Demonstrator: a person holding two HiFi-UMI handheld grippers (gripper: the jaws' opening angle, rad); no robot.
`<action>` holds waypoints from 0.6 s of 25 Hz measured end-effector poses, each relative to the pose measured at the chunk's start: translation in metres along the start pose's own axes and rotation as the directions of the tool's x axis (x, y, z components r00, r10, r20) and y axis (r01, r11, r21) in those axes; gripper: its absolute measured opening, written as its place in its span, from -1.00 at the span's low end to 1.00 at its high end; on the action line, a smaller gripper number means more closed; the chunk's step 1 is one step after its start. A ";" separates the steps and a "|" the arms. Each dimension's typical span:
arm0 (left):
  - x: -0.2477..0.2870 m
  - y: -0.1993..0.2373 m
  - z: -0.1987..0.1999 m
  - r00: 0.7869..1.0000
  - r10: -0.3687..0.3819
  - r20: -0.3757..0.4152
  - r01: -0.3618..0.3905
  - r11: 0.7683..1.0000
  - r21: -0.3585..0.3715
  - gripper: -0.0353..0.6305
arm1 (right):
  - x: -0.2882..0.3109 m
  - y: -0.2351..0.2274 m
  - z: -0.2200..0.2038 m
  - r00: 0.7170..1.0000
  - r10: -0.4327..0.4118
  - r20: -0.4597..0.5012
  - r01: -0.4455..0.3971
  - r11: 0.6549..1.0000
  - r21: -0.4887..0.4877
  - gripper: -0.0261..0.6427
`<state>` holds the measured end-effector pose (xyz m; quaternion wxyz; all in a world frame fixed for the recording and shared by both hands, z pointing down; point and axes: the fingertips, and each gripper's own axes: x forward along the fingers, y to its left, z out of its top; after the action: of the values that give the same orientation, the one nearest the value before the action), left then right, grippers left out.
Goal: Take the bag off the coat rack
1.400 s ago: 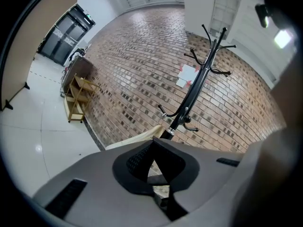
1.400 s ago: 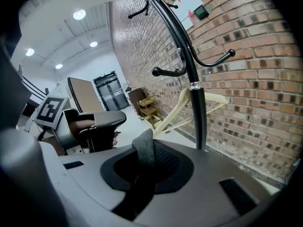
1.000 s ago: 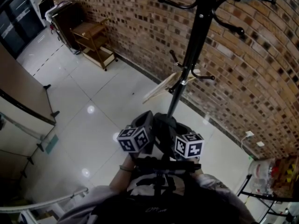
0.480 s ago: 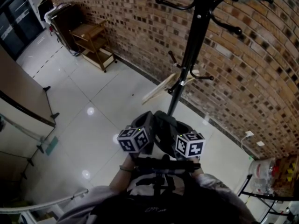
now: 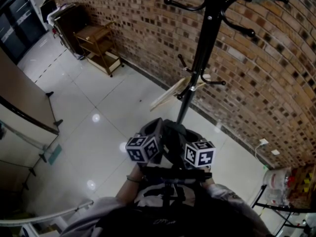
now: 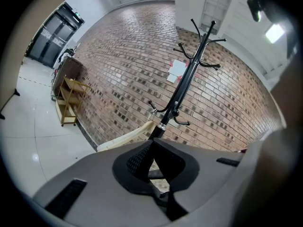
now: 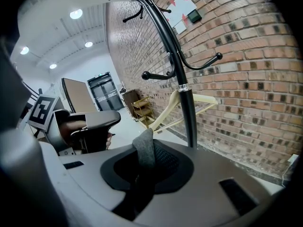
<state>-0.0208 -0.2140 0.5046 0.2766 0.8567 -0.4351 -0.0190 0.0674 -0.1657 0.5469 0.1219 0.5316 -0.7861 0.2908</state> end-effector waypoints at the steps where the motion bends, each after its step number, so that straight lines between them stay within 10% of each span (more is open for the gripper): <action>1: 0.001 -0.001 0.000 1.000 -0.001 -0.001 0.001 1.000 0.004 -0.88 | 0.000 0.000 0.000 1.000 0.000 0.000 0.000 1.000 0.001 -0.78; 15: 0.007 0.007 -0.001 1.000 0.013 -0.008 -0.013 1.000 -0.002 -0.88 | 0.007 -0.011 0.004 1.000 -0.019 -0.007 0.019 1.000 -0.002 -0.78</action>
<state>-0.0215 -0.2223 0.5102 0.2791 0.8536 -0.4396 -0.0143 0.0746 -0.1761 0.5508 0.1281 0.5378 -0.7809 0.2909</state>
